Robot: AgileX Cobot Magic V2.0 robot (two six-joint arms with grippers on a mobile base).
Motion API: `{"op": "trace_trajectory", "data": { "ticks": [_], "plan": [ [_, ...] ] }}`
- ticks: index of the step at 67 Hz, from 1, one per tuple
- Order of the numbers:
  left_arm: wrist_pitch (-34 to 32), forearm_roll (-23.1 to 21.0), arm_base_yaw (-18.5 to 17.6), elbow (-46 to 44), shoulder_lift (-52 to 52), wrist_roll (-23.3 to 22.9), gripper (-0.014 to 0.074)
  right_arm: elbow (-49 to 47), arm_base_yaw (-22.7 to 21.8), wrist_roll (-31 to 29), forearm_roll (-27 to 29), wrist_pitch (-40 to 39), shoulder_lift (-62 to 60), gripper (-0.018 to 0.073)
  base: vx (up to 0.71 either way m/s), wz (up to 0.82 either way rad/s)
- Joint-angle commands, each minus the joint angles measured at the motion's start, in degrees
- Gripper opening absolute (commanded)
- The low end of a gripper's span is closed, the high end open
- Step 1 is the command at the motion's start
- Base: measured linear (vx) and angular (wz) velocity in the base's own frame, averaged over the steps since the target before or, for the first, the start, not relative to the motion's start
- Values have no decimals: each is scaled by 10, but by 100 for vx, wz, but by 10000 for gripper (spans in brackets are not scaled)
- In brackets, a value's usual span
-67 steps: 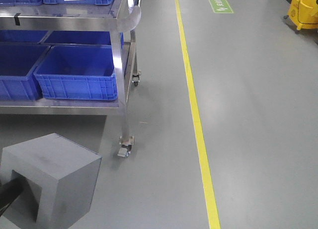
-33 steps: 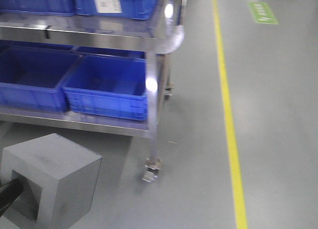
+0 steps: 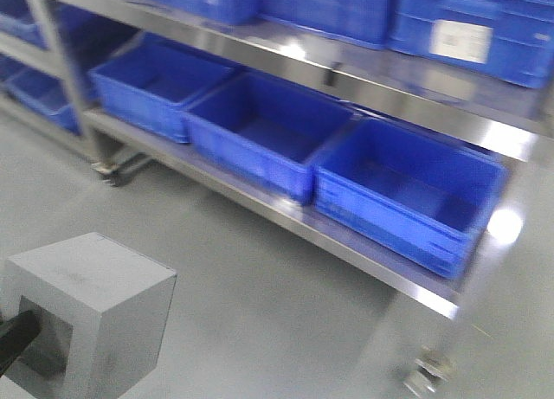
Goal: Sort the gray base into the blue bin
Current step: 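Drive down the aisle of blue bins carrying the block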
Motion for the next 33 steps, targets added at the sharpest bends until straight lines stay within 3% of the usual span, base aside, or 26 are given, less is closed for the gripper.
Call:
{"op": "trace_trajectory", "data": {
  "ticks": [1, 33],
  "plan": [
    [-64, -3, -3, -17, 3, -3, -7, 3, -1, -7, -5, -46, -4, -5, 26, 94],
    [-63, -3, -3, -17, 3, -3, -7, 3, -1, -7, -5, -46, -4, -5, 26, 85]
  ]
}}
